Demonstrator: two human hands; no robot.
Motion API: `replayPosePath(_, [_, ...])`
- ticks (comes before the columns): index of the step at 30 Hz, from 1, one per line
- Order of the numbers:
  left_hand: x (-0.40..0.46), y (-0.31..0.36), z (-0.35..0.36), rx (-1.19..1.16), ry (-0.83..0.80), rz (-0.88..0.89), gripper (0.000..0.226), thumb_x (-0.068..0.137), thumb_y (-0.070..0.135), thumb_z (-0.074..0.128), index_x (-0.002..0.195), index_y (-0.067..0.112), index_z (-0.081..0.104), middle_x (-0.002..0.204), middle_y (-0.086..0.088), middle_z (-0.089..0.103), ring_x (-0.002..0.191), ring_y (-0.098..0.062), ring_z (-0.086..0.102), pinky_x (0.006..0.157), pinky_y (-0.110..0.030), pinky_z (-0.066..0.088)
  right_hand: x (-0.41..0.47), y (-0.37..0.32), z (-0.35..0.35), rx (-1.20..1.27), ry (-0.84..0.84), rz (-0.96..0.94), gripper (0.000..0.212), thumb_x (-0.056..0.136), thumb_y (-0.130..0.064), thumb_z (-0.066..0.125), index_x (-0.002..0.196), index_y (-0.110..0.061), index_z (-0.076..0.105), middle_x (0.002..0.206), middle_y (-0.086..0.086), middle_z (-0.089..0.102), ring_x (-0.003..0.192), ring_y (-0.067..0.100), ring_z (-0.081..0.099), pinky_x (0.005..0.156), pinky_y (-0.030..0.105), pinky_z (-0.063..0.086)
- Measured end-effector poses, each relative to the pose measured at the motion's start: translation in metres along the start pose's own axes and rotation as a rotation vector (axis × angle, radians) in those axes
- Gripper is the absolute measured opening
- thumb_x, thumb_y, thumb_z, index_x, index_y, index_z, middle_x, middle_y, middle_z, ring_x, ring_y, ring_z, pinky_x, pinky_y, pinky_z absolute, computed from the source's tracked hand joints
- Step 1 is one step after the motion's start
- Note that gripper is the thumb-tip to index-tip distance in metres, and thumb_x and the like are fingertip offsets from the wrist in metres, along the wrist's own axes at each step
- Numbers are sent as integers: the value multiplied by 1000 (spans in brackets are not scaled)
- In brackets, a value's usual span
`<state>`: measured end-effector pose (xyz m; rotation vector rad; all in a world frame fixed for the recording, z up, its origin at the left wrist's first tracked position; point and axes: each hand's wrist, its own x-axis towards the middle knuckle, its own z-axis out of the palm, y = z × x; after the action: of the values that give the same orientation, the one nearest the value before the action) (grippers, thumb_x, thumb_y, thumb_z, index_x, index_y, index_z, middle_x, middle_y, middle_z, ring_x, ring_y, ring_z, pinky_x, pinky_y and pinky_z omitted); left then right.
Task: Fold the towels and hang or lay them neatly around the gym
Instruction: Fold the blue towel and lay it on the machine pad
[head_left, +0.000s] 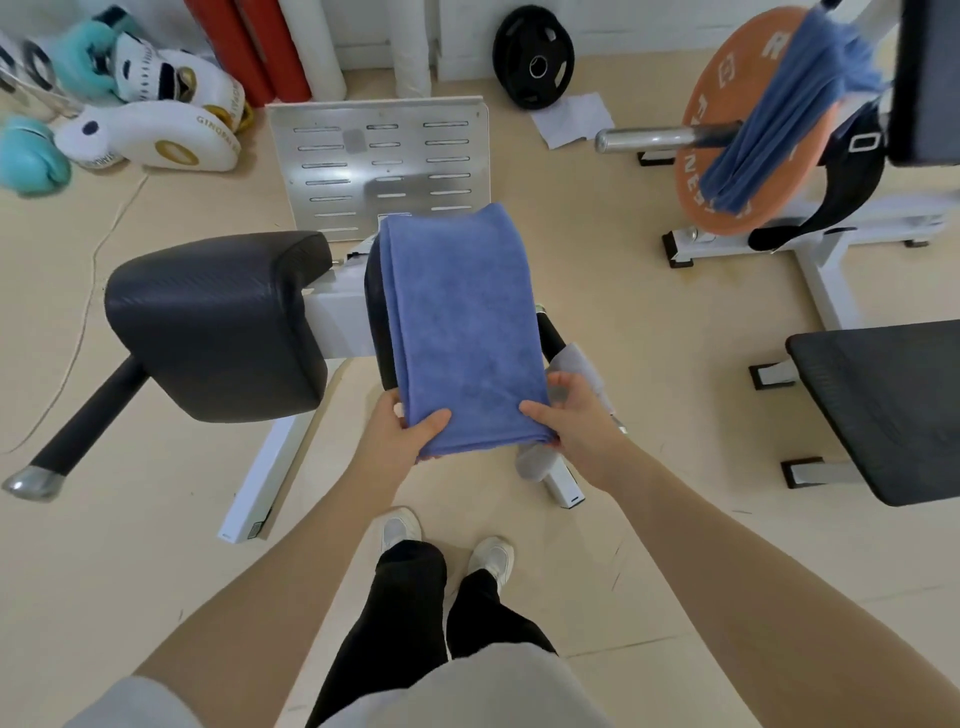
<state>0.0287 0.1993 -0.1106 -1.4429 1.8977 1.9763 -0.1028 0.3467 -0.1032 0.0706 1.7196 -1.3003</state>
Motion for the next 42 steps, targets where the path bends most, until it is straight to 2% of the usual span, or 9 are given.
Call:
replayPosePath(3, [-16, 5, -17, 96, -75, 158, 75, 79, 41, 68, 141, 34, 25, 130, 10, 49, 94, -19, 63, 64, -31, 58, -26, -10, -5, -17, -140, -42, 63, 85, -2, 62, 135, -23, 30, 113, 2, 55, 64, 13, 57, 48, 21, 47])
replayPosePath(6, [-26, 27, -27, -21, -148, 206, 57, 89, 28, 58, 140, 31, 34, 126, 7, 48, 86, -19, 62, 63, -29, 56, -38, -36, -12, 4, -268, -46, 40, 90, -3, 55, 124, -24, 50, 99, -3, 55, 56, 8, 52, 45, 18, 43])
replayPosePath(8, [-27, 48, -30, -233, -194, 99, 26, 94, 23, 48, 116, 16, 60, 103, -7, 55, 68, -12, 58, 54, -18, 49, -36, -56, -14, 32, -297, 9, 16, 93, -14, 50, 101, -18, 63, 82, -1, 57, 52, 7, 53, 46, 17, 43])
replayPosePath(12, [-7, 84, -40, -731, -307, -278, 35, 95, 39, 43, 91, 10, 62, 64, -4, 67, 49, -10, 63, 46, -17, 50, -16, -88, -15, 250, -309, 76, 27, 93, -20, 37, 93, -11, 63, 73, 3, 69, 47, 13, 60, 40, 17, 40])
replayPosePath(19, [59, 133, -50, -848, -340, -273, 59, 94, 57, 27, 111, 10, 59, 89, -7, 75, 77, -18, 73, 66, -25, 59, 52, -132, 7, 81, -104, 41, 16, 94, -15, 51, 108, -15, 60, 88, 3, 72, 53, 6, 63, 46, 14, 46])
replayPosePath(25, [113, 155, -47, -275, -78, 49, 48, 95, 25, 48, 140, 18, 33, 137, -6, 48, 122, -21, 51, 104, -34, 41, 103, -162, 23, -170, 165, 12, 14, 94, -15, 47, 84, -11, 54, 57, 2, 54, 41, 12, 41, 42, 20, 31])
replayPosePath(32, [147, 165, -35, 886, -90, 299, 51, 89, 37, 55, 136, 21, 41, 136, -4, 49, 124, -24, 46, 102, -38, 40, 132, -165, 21, -533, 311, 0, 21, 85, -21, 51, 66, -12, 49, 65, 3, 45, 62, 20, 40, 62, 31, 35])
replayPosePath(37, [169, 174, -40, 1047, 128, 386, 20, 97, 25, 42, 105, 15, 57, 112, -9, 61, 108, -27, 49, 89, -38, 40, 140, -155, 24, -609, 280, -17, 29, 95, -26, 40, 68, -18, 38, 65, -2, 40, 61, 18, 38, 52, 27, 27])
replayPosePath(42, [180, 168, -43, 947, 146, 325, 40, 92, 12, 48, 132, 15, 40, 126, -12, 56, 113, -31, 53, 93, -41, 45, 128, -147, 17, -316, 277, -43, 27, 91, -33, 51, 71, -18, 43, 66, -3, 45, 60, 14, 41, 59, 26, 35])
